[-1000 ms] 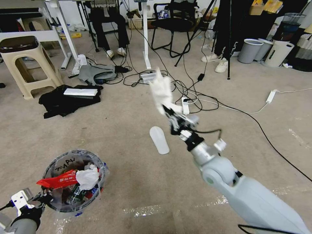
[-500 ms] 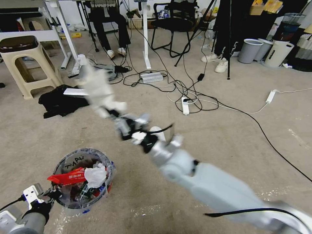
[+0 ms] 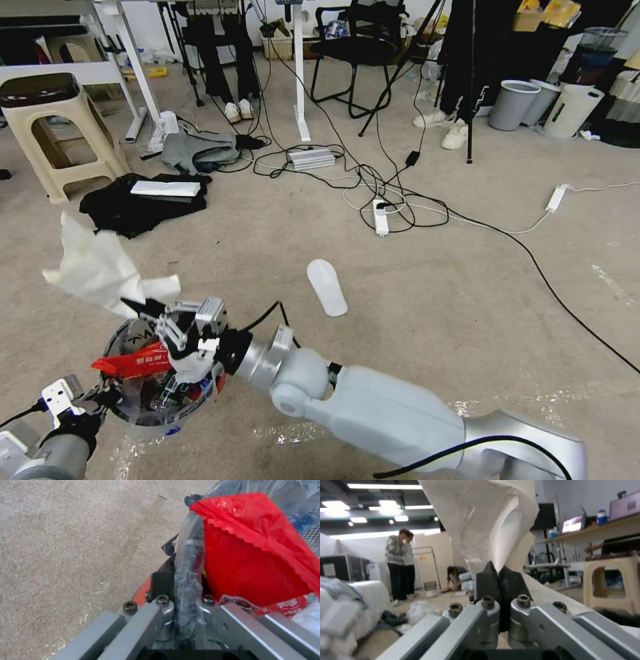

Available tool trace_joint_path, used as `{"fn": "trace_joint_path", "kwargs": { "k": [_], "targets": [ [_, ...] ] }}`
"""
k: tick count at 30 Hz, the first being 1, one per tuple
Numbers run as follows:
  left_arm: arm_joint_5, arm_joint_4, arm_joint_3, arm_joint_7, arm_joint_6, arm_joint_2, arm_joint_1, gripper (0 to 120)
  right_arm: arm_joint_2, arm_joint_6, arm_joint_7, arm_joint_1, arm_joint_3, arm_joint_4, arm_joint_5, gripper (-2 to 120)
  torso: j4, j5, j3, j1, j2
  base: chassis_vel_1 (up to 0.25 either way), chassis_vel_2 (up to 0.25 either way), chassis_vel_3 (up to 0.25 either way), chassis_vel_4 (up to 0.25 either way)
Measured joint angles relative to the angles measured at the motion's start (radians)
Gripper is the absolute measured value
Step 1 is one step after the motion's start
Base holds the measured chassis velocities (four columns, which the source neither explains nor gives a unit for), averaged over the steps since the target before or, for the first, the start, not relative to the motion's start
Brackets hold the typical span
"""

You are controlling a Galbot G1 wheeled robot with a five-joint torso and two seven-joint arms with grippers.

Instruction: Pick up the trash bin and place the garbage on the floor into it.

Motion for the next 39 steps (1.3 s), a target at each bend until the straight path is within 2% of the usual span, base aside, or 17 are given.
{"fn": "trace_joint_path", "kwargs": {
  "k": [5,39],
  "targets": [
    [-0.007,-0.014,-0.007,0.0,0.0,0.0,0.011,0,0.01,0.022,-0.016,-0.01,-0.016,-0.074,-0.025,0,-0.0001,0.0001,0.0,0.0,0.0,0.0,0.0,0.0,0.0],
    [-0.041,-0.037,-0.029,-0.009,0.001,0.008,0.021,0,0.06,0.063,-0.035,-0.046,-0.109,-0.221,-0.057,0,-0.0002,0.0001,0.0,0.0,0.0,0.0,0.0,0.0,0.0]
  ]
}}
